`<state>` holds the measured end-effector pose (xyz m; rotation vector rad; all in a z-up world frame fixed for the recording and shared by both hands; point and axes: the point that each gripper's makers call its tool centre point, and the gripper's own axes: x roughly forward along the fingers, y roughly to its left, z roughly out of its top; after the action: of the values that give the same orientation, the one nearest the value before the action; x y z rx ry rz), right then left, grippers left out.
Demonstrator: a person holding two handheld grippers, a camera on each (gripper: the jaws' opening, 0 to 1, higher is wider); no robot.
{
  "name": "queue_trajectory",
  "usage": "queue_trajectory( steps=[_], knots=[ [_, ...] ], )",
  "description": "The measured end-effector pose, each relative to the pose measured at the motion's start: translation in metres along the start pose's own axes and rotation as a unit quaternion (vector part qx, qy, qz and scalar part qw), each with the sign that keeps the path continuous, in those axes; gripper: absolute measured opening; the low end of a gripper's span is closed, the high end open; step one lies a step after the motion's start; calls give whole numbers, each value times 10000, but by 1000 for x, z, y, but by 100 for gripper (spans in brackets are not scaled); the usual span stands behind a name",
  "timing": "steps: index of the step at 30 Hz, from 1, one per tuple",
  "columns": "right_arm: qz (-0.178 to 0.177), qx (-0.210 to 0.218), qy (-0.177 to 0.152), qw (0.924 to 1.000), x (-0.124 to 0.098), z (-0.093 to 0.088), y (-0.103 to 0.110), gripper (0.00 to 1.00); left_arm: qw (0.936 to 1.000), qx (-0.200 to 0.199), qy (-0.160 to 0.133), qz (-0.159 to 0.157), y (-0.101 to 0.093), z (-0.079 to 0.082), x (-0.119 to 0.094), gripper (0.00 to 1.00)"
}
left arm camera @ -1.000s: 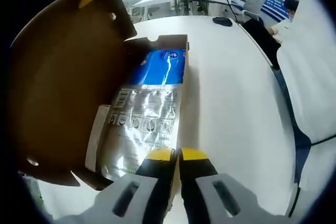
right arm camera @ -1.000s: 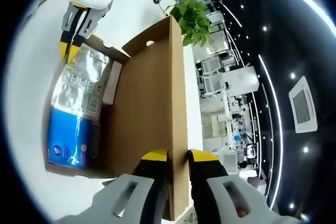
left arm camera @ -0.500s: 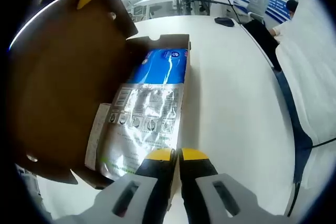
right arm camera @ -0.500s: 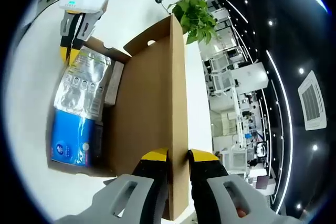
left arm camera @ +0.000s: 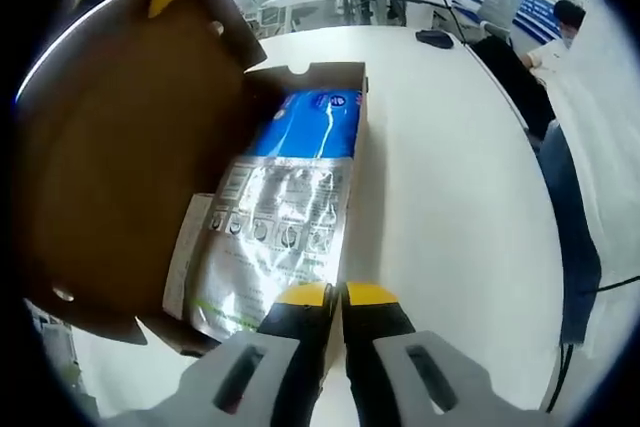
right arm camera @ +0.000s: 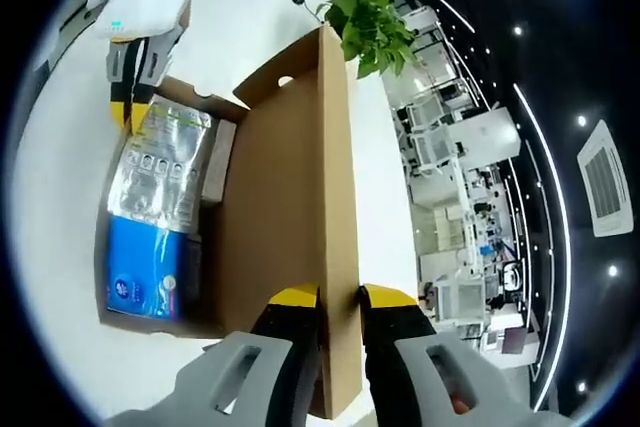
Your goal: Operate the shoe box by opening the lid, removing the specified soft item, and placing it in the target area until the item is outside and the box remains undamaged.
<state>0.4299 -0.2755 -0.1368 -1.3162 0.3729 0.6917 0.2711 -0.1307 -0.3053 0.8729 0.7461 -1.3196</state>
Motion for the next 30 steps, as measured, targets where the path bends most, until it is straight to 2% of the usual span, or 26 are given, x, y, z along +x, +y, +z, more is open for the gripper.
queue_trajectory(
  steps=[10,18,30],
  knots=[
    [307,202,-108,9993,14,-5,-9,12,9998,-145,26,97,2,0,0,4],
    [754,264,-110,9967,21,-9,-11,12,9996,-126,215,142,0,0,2,4],
    [1087,359,-154,9933,35,-16,-15,12,9984,-154,444,318,1,0,3,4]
  ],
)
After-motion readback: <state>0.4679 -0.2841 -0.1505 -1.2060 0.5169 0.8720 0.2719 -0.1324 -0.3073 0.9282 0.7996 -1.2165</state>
